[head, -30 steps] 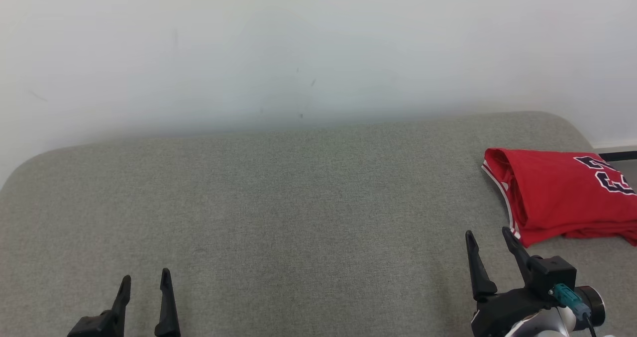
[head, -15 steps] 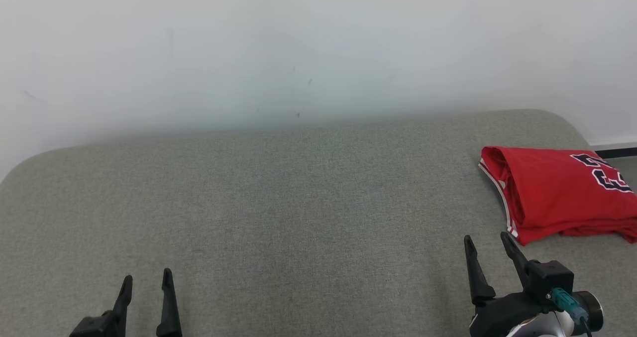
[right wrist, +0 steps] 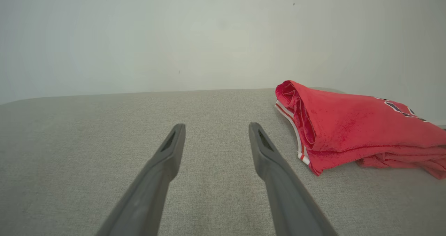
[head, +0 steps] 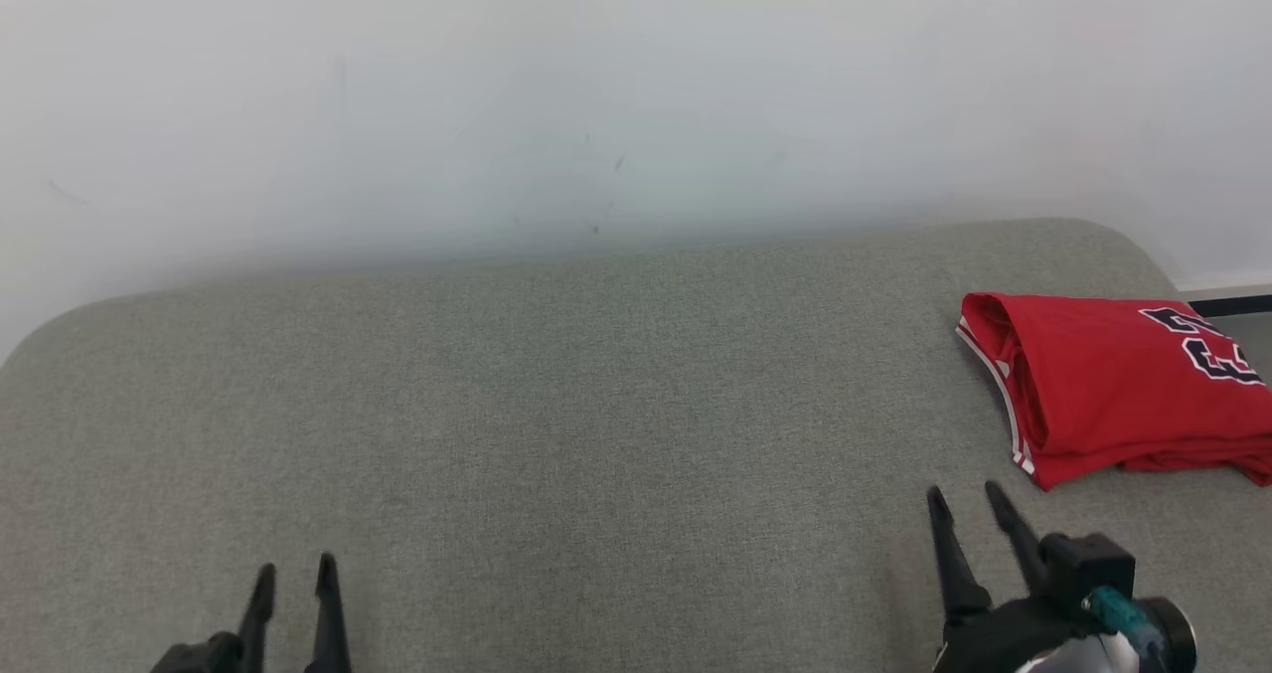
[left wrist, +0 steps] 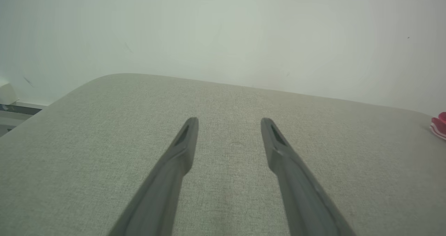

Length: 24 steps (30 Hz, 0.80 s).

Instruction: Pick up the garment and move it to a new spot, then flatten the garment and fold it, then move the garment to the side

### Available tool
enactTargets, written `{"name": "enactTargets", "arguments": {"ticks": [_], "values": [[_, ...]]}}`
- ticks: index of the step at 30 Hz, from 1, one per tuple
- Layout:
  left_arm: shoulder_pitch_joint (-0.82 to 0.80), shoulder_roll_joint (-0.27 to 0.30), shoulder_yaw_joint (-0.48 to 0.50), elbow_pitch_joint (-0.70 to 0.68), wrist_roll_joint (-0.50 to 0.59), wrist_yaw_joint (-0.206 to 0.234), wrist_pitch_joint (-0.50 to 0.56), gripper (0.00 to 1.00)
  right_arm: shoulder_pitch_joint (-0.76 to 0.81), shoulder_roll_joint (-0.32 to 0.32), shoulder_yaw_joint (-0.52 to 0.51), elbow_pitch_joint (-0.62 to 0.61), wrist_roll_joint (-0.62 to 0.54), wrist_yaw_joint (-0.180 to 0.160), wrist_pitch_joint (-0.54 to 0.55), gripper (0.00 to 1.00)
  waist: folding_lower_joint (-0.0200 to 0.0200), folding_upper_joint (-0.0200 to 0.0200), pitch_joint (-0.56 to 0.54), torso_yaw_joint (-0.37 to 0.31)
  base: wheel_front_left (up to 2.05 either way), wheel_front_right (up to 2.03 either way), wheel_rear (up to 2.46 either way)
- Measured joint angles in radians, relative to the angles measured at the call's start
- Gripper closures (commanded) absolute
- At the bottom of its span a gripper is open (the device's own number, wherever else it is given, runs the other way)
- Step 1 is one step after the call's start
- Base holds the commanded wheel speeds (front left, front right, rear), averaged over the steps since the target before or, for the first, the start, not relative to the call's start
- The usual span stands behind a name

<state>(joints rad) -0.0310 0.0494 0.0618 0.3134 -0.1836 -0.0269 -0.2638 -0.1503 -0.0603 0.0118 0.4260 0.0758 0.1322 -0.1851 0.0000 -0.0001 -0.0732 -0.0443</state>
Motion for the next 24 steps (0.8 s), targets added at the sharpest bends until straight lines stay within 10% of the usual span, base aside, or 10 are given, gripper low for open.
{"name": "enactTargets", "arguments": {"ticks": [24], "values": [[0.034,-0.01,0.007,0.044,-0.308,-0.019,0.089,1.0,0.072,0.005,-0.027,0.021,0.327,0.0,0.072,1.0,0.0,0.0001,0.011,0.006,0.0,0.0,0.0]]}}
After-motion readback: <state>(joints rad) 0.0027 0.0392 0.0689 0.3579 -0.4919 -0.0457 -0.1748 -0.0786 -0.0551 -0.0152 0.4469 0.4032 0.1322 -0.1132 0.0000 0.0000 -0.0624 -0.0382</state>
